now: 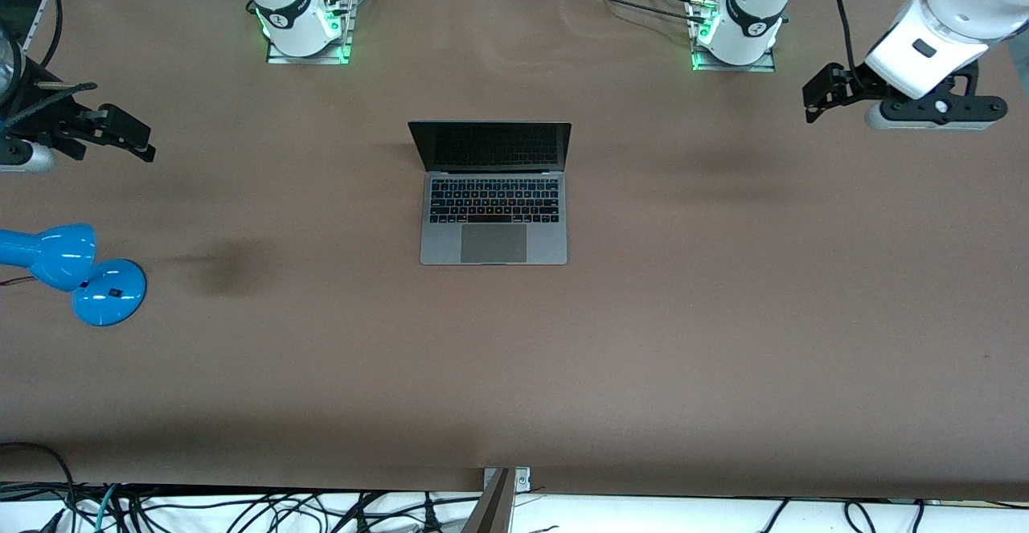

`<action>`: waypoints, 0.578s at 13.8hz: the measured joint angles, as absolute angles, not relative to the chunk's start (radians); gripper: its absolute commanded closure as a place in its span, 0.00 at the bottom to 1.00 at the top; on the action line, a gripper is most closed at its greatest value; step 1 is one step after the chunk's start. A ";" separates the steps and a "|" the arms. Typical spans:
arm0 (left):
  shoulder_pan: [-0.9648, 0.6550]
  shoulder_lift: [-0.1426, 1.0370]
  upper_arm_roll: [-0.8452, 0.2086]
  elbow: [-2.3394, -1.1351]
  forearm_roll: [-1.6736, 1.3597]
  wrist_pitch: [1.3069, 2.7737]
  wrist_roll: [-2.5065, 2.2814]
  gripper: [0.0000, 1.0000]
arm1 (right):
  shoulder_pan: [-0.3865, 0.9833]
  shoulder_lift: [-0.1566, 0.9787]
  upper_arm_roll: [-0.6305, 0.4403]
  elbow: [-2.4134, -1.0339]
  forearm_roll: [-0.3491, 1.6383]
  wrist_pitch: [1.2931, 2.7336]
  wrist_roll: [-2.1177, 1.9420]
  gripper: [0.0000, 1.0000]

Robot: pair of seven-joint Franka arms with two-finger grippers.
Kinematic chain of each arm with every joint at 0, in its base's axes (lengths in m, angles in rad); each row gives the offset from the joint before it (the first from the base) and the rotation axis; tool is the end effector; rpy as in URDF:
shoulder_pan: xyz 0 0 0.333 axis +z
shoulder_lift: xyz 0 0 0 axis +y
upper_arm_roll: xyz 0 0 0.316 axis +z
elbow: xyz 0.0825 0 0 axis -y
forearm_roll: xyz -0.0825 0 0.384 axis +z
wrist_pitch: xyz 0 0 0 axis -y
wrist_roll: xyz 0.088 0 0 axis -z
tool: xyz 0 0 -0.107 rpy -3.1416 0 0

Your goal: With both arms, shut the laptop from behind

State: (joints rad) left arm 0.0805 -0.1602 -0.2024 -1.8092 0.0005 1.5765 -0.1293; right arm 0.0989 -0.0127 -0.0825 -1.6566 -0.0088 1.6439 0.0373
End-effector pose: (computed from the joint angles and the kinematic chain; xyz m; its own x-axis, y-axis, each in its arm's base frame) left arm 0.4966 -0.0680 0.5955 0.9974 0.0126 -0.0708 0.0096 -0.9991 -0.0420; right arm 0.5554 0.0080 0.5972 0.9998 -0.0202 0.0002 -0.0202 -0.9998 0.0077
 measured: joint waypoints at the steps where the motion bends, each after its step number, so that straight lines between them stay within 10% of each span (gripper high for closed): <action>1: 0.086 -0.160 -0.201 -1.808 0.001 1.577 -0.129 0.00 | 0.099 -0.013 -0.083 -1.657 -0.009 1.644 0.038 0.00; 8: 0.091 -0.142 -0.182 -1.755 0.001 1.572 -0.129 0.00 | 0.100 -0.013 -0.082 -1.657 -0.018 1.645 0.041 0.00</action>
